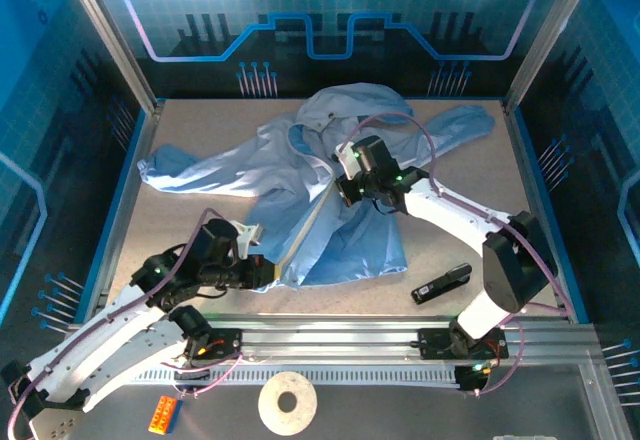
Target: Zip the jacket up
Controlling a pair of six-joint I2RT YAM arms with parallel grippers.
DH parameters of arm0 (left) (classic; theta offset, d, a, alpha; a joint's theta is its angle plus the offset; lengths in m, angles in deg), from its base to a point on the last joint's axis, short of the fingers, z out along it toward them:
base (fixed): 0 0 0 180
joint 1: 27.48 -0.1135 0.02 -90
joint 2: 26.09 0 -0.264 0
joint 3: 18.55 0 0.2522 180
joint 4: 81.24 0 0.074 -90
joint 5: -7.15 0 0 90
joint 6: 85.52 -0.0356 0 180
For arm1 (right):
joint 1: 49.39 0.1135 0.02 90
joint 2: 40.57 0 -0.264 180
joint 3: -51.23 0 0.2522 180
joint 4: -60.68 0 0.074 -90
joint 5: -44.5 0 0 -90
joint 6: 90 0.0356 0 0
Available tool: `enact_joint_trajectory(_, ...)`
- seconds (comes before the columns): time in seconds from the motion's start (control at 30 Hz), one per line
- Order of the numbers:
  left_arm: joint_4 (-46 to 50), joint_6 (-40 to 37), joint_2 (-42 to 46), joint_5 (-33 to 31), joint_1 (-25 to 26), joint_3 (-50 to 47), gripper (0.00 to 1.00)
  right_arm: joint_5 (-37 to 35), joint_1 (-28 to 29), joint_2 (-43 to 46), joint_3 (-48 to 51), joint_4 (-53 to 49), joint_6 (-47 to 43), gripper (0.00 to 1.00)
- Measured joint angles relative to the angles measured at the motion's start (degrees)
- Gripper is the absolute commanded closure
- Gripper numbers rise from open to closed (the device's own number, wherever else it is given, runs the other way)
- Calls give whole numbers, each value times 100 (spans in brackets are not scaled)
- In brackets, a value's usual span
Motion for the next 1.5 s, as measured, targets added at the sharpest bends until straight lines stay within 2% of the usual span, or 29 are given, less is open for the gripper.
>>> enact_joint_trajectory(0.83, 339, 109, 334, -219, 0, 0, 100, 260, -221, -459, -610, -120, -212, 100)
enact_joint_trajectory(1.5, 459, 238, 529, -343, 0, 26, 100, 254, -387, -890, -1591, -555, -605, 100)
